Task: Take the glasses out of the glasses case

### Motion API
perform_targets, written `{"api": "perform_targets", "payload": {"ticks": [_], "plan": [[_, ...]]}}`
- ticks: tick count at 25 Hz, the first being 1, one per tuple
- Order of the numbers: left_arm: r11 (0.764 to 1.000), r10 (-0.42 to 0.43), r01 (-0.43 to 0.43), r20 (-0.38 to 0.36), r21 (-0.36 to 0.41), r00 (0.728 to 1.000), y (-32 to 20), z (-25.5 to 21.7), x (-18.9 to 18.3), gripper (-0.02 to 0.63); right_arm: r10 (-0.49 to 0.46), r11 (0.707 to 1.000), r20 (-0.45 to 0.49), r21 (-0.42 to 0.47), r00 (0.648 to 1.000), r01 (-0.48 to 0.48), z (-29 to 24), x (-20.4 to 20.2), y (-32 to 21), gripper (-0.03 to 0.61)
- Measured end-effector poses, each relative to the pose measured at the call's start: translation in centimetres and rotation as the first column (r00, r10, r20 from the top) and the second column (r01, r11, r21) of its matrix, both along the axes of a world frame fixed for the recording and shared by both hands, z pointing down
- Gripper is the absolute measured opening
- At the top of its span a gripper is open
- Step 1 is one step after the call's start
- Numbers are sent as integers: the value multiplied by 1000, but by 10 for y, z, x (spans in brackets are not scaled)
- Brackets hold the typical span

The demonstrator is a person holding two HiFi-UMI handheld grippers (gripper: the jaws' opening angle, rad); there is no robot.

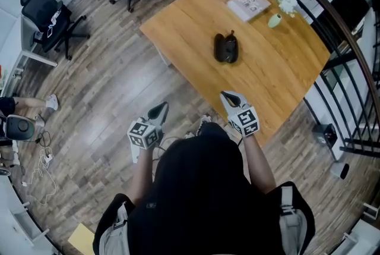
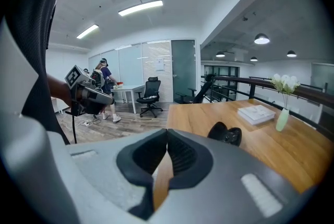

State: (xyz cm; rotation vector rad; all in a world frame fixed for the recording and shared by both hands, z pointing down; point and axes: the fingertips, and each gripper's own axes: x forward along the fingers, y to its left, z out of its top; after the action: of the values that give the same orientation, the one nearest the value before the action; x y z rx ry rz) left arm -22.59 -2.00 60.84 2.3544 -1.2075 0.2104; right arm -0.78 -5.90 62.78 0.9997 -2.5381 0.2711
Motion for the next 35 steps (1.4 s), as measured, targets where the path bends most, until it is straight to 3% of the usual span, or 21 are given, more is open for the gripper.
{"api": "perform_targets", "payload": {"ticks": [12, 25, 35], "plan": [[998, 58, -59, 30, 37, 998, -74, -29, 57, 11, 35, 999, 35, 17, 999, -35, -9, 45, -73, 5], [997, 77, -77, 63, 3, 995, -88, -24, 93, 11, 85, 996, 59, -12, 995, -85, 11, 92, -93, 5], [988, 156, -156, 96, -1, 983, -102, -27, 123, 11, 134, 991, 68, -33, 989, -132, 19, 118, -94, 5]]}}
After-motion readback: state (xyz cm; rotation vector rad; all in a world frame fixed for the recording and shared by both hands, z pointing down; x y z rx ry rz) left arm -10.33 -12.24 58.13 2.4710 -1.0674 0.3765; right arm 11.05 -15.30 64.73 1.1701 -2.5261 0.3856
